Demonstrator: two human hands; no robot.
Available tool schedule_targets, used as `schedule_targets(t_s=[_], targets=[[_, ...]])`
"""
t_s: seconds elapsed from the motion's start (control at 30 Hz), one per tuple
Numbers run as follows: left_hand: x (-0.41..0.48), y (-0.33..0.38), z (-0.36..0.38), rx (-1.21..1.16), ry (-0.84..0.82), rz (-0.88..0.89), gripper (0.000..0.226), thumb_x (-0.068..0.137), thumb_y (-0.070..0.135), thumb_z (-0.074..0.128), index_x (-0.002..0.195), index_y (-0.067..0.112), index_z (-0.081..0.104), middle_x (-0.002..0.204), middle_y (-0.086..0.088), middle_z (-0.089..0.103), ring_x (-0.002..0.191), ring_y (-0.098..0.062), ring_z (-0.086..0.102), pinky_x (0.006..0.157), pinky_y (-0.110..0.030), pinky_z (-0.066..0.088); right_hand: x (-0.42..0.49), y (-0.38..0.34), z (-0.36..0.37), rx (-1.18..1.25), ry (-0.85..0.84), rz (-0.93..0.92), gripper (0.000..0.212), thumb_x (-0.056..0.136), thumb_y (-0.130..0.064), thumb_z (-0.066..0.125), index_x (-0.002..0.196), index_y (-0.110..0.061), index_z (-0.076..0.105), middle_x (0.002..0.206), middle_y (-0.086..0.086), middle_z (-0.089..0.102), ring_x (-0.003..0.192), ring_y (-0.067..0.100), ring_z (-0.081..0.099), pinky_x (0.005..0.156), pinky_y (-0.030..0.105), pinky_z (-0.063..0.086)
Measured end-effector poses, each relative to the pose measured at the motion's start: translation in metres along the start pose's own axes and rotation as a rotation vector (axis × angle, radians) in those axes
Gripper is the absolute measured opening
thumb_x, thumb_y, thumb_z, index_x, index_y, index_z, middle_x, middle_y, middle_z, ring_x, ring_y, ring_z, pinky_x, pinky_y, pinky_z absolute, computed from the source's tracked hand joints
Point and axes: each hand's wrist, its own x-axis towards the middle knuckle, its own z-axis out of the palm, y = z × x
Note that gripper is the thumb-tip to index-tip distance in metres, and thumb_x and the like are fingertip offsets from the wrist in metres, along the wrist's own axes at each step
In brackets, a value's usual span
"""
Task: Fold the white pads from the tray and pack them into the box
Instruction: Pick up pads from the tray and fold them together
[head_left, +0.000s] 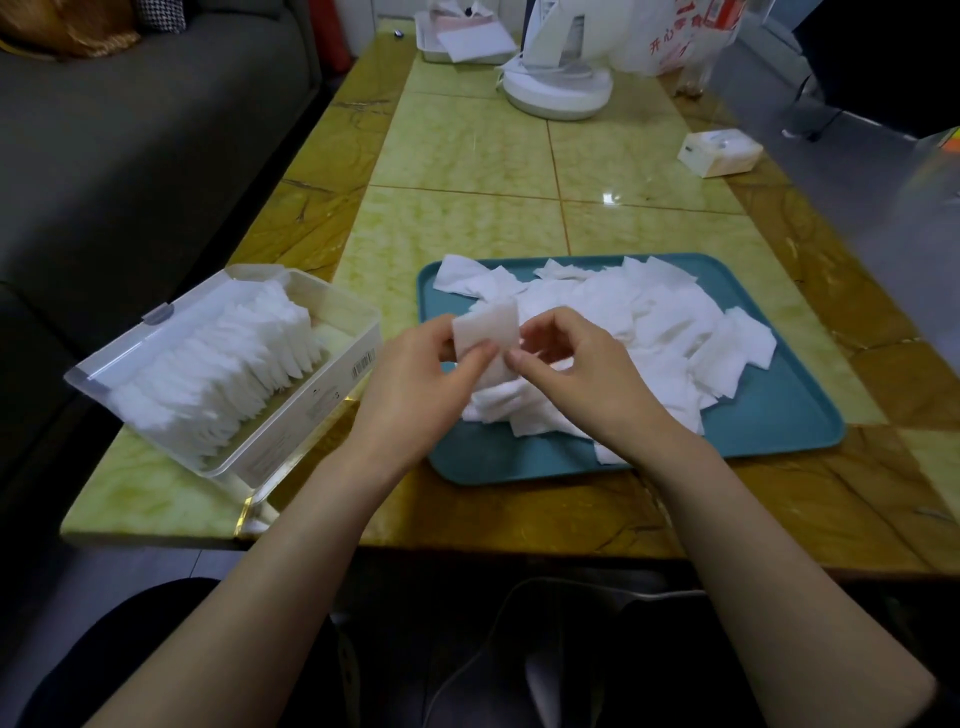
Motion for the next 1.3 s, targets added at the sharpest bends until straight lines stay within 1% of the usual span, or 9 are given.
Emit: schedule_targets(t_s=[0.1, 0.2, 0.33, 0.57, 0.77, 0.9, 1.07, 1.17, 1.3], targets=[[0.003, 0.0, -0.008, 0.011, 0.101, -0.021, 0.006, 0.09, 0.024, 0.062, 0.09, 0.019, 0.065, 0.073, 0.016, 0.062, 0.069, 0.004, 0.061, 0.063, -0.015, 0.045, 0.001, 0.012, 0.0, -0.267, -0.003, -0.125, 0.046, 0.084, -0.025, 0.066, 0.126, -0.018, 0.048, 0.123, -0.003, 0.052, 0.112, 0.013, 0.047, 0.09, 0.014, 0.031], [0.006, -0.001, -0.013, 0.026, 0.17, -0.046, 0.016, 0.089, 0.025, 0.062, 0.094, 0.011, 0.068, 0.077, 0.002, 0.066, 0.077, -0.016, 0.063, 0.07, -0.033, 0.048, -0.001, 0.017, 0.005, -0.496, -0.172, -0.19, 0.065, 0.083, -0.034, 0.066, 0.14, -0.019, 0.037, 0.141, -0.001, 0.041, 0.122, 0.021, 0.038, 0.098, 0.022, 0.026], [0.007, -0.003, -0.016, 0.036, 0.183, -0.063, 0.017, 0.089, 0.026, 0.062, 0.093, 0.01, 0.068, 0.079, -0.002, 0.068, 0.079, -0.02, 0.064, 0.071, -0.039, 0.049, 0.001, 0.014, 0.013, -0.768, -0.19, -0.262, 0.049, 0.084, -0.049, 0.058, 0.127, -0.026, 0.053, 0.129, -0.001, 0.049, 0.112, 0.024, 0.041, 0.094, 0.035, 0.035], [0.006, -0.007, -0.019, 0.056, 0.176, -0.059, 0.016, 0.089, 0.027, 0.062, 0.088, 0.012, 0.066, 0.075, -0.001, 0.066, 0.077, -0.021, 0.063, 0.067, -0.039, 0.048, 0.003, 0.004, 0.015, -0.816, -0.103, -0.237, 0.032, 0.098, -0.037, 0.038, 0.111, -0.019, 0.063, 0.115, 0.001, 0.056, 0.106, 0.021, 0.047, 0.077, 0.03, 0.036], [0.004, -0.011, -0.022, 0.126, 0.187, -0.039, 0.022, 0.09, 0.029, 0.059, 0.088, 0.007, 0.064, 0.073, 0.007, 0.062, 0.074, -0.017, 0.061, 0.065, -0.04, 0.048, 0.0, -0.006, 0.002, -0.433, 0.21, -0.178, 0.018, 0.097, -0.023, 0.044, 0.085, -0.012, 0.051, 0.082, 0.002, 0.053, 0.079, 0.02, 0.05, 0.063, 0.03, 0.034], [0.005, -0.011, -0.021, 0.159, 0.188, -0.032, 0.024, 0.088, 0.027, 0.059, 0.084, 0.004, 0.061, 0.07, -0.001, 0.059, 0.069, -0.021, 0.058, 0.06, -0.039, 0.045, -0.001, -0.011, -0.014, -0.285, 0.269, -0.123, 0.015, 0.096, -0.019, 0.042, 0.083, -0.016, 0.046, 0.072, -0.002, 0.051, 0.067, 0.017, 0.046, 0.059, 0.028, 0.03], [0.006, -0.007, -0.02, 0.076, 0.152, -0.076, 0.018, 0.085, 0.023, 0.062, 0.082, 0.005, 0.062, 0.071, -0.003, 0.063, 0.069, -0.02, 0.058, 0.059, -0.034, 0.043, -0.004, -0.017, -0.02, -0.143, 0.049, -0.146, 0.013, 0.094, -0.017, 0.047, 0.083, -0.02, 0.051, 0.073, -0.004, 0.052, 0.068, 0.01, 0.046, 0.063, 0.022, 0.036], [0.005, -0.005, -0.016, -0.037, -0.004, -0.088, 0.011, 0.082, 0.017, 0.064, 0.088, 0.011, 0.07, 0.078, -0.002, 0.073, 0.078, -0.02, 0.068, 0.071, -0.041, 0.053, -0.007, -0.019, -0.017, -0.089, -0.135, -0.196, 0.01, 0.094, -0.017, 0.052, 0.087, -0.02, 0.059, 0.08, -0.006, 0.058, 0.076, 0.009, 0.051, 0.073, 0.02, 0.043], [0.0, -0.005, -0.011, -0.12, -0.197, -0.054, 0.026, 0.076, 0.026, 0.06, 0.094, 0.013, 0.073, 0.084, -0.005, 0.075, 0.087, -0.025, 0.071, 0.076, -0.055, 0.055, -0.006, -0.017, -0.015, -0.097, -0.11, -0.188, 0.006, 0.09, -0.024, 0.059, 0.09, -0.019, 0.061, 0.084, -0.007, 0.062, 0.079, 0.006, 0.054, 0.072, 0.021, 0.046]])
